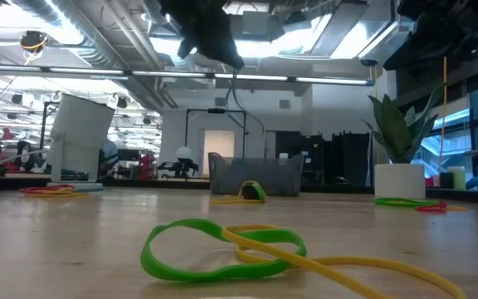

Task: Pick and place rubber bands into bin
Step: Put the blue rubber band into the bin

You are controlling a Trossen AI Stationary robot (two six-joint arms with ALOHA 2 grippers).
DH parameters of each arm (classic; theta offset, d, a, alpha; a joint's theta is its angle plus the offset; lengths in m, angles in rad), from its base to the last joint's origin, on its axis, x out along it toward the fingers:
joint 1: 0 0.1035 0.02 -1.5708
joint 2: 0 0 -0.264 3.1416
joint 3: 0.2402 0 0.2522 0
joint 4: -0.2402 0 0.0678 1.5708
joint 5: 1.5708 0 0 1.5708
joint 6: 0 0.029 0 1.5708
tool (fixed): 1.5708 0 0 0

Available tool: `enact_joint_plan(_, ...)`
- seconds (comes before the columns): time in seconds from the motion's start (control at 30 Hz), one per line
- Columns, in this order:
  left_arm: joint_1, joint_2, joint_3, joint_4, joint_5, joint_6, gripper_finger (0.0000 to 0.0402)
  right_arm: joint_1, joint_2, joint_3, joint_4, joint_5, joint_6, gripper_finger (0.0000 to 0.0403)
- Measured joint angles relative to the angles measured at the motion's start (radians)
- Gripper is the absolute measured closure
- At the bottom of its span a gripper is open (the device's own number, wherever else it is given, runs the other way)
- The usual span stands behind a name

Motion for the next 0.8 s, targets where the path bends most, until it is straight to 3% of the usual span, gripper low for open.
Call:
enact_joint_plan(0.17,0.012,-0.059,0.0,0.003,-0.025,0.031,0.0398,0.0,0.0,0.0,0.0,0.0,-0.011,0.0393)
enact_joint_plan(0.43,0.107,-0.116,0.053,-0.025,0.05,0.103,0.0398,0.0,0.001,0.0,0.0,0.001,-0.012,0.0393)
enact_joint_plan(0.8,0.363,-0.028,0.283,-0.138,0.28,0.36,0.0398,0.0,0.001,0.0,0.004,0.055,0.071,0.0393)
